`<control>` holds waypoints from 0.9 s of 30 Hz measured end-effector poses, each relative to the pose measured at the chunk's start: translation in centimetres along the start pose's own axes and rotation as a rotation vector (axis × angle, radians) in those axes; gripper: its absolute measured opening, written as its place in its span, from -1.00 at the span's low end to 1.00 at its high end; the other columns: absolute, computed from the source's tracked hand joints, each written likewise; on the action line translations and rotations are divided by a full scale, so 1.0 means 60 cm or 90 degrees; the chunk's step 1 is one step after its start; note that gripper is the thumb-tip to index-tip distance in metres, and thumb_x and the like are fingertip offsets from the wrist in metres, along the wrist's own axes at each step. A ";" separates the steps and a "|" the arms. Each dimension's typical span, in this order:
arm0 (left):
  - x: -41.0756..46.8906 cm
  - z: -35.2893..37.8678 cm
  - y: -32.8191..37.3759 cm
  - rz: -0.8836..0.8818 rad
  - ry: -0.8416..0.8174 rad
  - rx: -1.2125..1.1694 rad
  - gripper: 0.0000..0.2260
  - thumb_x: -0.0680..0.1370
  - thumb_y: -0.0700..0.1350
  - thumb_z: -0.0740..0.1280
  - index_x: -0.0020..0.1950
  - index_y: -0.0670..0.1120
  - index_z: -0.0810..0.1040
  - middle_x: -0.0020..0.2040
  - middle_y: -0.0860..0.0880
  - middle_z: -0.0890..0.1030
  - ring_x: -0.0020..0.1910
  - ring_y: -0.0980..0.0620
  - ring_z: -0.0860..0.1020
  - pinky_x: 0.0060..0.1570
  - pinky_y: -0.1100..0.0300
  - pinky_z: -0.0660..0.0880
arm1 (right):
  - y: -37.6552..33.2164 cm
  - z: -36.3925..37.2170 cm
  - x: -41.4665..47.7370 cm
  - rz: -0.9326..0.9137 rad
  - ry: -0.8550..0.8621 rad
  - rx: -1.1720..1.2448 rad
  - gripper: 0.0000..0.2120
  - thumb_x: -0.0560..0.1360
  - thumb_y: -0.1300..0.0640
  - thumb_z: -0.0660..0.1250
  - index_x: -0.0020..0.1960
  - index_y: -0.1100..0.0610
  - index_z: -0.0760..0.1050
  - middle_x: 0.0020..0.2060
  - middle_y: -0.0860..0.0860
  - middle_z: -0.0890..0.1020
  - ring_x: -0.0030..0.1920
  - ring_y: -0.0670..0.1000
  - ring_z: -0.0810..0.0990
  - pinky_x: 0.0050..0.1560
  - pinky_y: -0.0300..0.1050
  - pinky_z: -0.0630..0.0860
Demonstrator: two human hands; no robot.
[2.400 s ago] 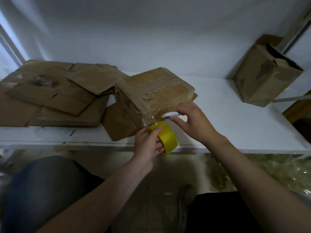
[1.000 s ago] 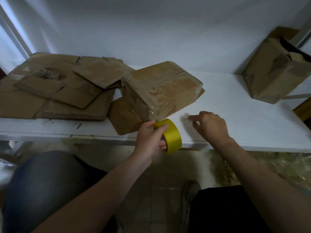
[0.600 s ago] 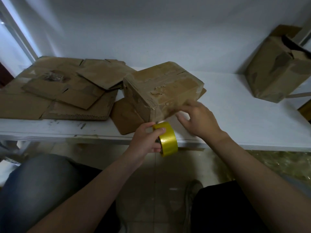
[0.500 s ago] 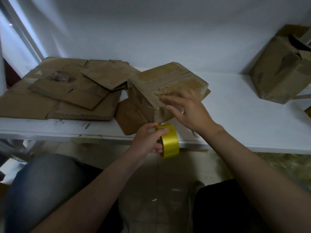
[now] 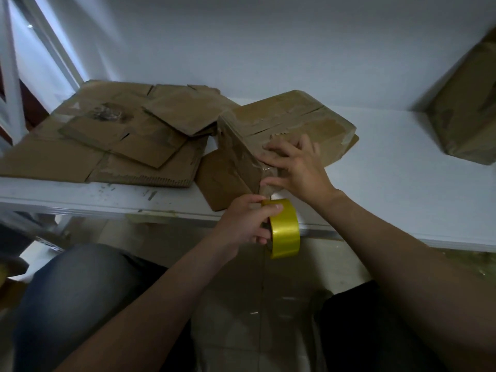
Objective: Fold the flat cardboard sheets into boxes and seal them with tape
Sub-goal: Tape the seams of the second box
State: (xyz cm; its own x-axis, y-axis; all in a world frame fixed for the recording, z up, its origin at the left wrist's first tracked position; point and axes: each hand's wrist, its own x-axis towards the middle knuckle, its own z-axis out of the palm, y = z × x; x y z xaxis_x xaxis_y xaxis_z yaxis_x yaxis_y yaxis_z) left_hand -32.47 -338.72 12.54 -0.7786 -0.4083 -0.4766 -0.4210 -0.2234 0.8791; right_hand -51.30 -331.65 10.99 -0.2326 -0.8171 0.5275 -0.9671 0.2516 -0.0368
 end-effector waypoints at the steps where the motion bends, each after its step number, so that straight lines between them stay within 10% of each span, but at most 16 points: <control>1: -0.002 0.000 -0.005 -0.004 -0.008 0.010 -0.65 0.55 -0.03 0.46 0.29 -0.07 0.51 0.09 -0.27 0.65 -0.23 -0.11 0.59 -0.40 0.20 0.50 | 0.000 0.002 -0.001 -0.002 0.006 -0.002 -0.41 0.35 -0.30 0.47 0.35 -0.22 0.55 0.29 -0.15 0.56 0.06 0.07 0.34 0.01 -0.05 0.14; 13: -0.015 -0.065 0.027 0.082 0.144 0.013 -0.58 0.49 0.03 0.51 0.32 -0.01 0.55 0.14 -0.14 0.62 -0.16 -0.05 0.66 -0.35 0.16 0.56 | 0.043 -0.006 0.006 0.085 -0.016 0.408 -0.61 0.36 0.14 0.56 0.18 0.15 0.67 0.16 -0.04 0.69 0.07 -0.26 0.40 0.10 -0.44 0.30; 22: 0.026 -0.118 0.113 0.167 0.198 0.069 -0.56 0.49 0.04 0.52 0.34 0.03 0.53 0.24 -0.04 0.56 -0.11 0.03 0.67 -0.37 0.23 0.58 | 0.042 0.004 0.013 0.035 0.034 0.291 -0.48 0.34 -0.08 0.52 0.25 0.10 0.66 0.26 -0.05 0.64 0.02 -0.18 0.27 0.11 -0.41 0.24; 27: 0.048 -0.110 0.082 0.155 0.209 0.025 -0.56 0.41 0.03 0.57 0.24 0.14 0.54 0.27 -0.03 0.53 0.03 -0.09 0.65 -0.10 -0.09 0.67 | 0.063 -0.009 0.034 0.037 -0.007 0.236 -0.58 0.38 0.18 0.57 0.23 0.15 0.66 0.25 0.05 0.64 0.16 -0.39 0.33 0.14 -0.32 0.27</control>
State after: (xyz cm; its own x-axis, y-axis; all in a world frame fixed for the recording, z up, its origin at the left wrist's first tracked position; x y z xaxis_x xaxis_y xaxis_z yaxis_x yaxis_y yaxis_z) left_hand -33.72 -346.83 15.50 -0.6702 -0.7076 -0.2239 -0.2651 -0.0535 0.9627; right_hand -55.35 -332.11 12.38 -0.2866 -0.8134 0.5062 -0.9235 0.0939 -0.3719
